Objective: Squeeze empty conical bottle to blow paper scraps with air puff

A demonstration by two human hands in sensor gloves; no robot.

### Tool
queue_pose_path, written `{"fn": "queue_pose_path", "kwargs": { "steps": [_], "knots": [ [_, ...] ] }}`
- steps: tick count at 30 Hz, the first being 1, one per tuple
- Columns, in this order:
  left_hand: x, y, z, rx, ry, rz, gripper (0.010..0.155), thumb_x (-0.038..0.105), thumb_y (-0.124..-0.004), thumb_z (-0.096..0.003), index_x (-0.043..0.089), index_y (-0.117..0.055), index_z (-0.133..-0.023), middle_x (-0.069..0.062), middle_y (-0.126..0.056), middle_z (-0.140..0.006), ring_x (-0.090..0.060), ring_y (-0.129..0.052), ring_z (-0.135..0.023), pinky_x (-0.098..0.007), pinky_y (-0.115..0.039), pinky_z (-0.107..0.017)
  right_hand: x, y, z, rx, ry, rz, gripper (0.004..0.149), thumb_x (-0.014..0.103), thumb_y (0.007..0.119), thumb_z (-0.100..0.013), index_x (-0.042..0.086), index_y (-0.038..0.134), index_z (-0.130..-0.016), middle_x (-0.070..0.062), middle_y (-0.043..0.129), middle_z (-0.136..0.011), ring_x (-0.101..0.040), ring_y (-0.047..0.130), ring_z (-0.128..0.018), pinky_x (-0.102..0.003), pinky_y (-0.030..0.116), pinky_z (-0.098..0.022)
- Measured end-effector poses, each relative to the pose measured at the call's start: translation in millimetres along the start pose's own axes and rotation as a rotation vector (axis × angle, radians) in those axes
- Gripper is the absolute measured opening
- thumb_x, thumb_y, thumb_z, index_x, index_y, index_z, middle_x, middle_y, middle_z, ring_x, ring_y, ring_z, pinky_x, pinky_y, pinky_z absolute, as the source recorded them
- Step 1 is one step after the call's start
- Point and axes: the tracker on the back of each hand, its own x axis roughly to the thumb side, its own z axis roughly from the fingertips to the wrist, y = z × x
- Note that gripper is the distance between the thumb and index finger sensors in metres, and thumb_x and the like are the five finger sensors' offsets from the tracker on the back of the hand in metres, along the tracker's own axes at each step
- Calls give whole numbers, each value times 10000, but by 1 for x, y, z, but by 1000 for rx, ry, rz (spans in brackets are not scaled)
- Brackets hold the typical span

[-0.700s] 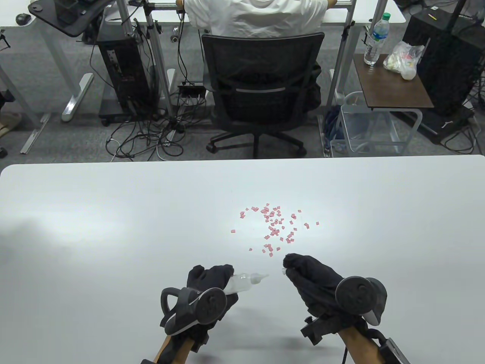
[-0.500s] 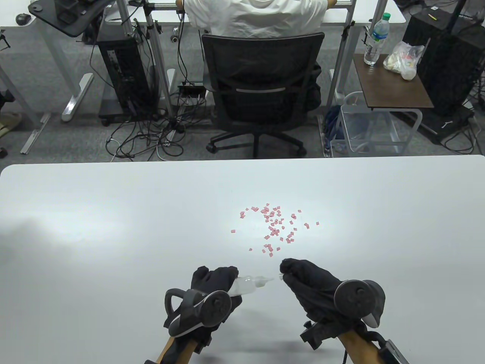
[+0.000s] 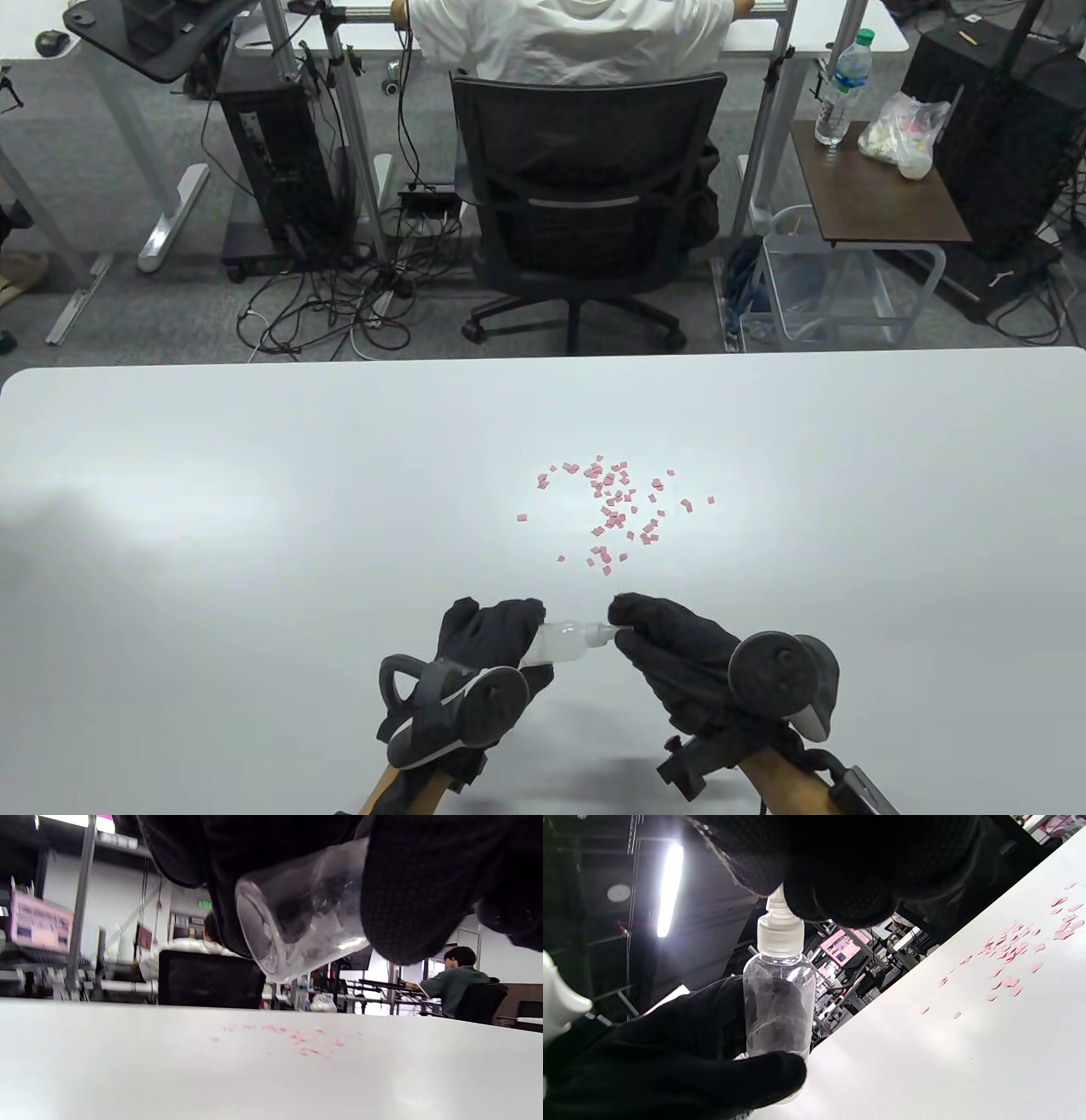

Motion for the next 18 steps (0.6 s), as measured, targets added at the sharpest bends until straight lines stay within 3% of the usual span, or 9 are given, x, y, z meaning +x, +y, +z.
{"fn": "queue_pose_path", "kwargs": {
  "steps": [5,9,13,15,18],
  "knots": [
    [9,1,4,117,-7,-148,764,490,-1004,-416,211,-691,-1055,-58,-840,-1025,-255,-961,-907,-567,-555,-804,-5,1,-1,16,73,35,442,262,818,-551,45,805,-936,-166,963,-748,-254,1016,-515,-429,899,-372],
    [19,-1,7,185,-56,-312,756,483,-998,-423,226,-683,-1059,-46,-828,-1038,-250,-940,-927,-578,-535,-805,-20,8,-1,109,248,-59,442,289,748,-581,6,801,-915,-173,960,-703,-261,1010,-495,-436,890,-357],
    [17,-3,5,129,-53,-275,754,493,-997,-417,234,-692,-1057,-40,-836,-1035,-246,-949,-922,-572,-543,-806,-24,11,0,138,241,-26,441,321,694,-607,27,791,-921,-180,936,-725,-293,988,-532,-461,869,-389],
    [14,-4,4,97,-36,-207,754,499,-992,-418,232,-692,-1057,-41,-839,-1033,-246,-954,-917,-572,-544,-807,-21,11,-1,134,174,5,468,335,739,-595,34,772,-952,-189,915,-768,-306,973,-568,-471,860,-417],
    [12,-3,7,160,-27,-206,751,485,-991,-425,240,-676,-1062,-41,-813,-1053,-250,-927,-942,-580,-527,-808,-17,11,-2,139,151,15,448,321,731,-593,53,771,-950,-176,909,-760,-290,967,-564,-465,859,-417]
  ]
}}
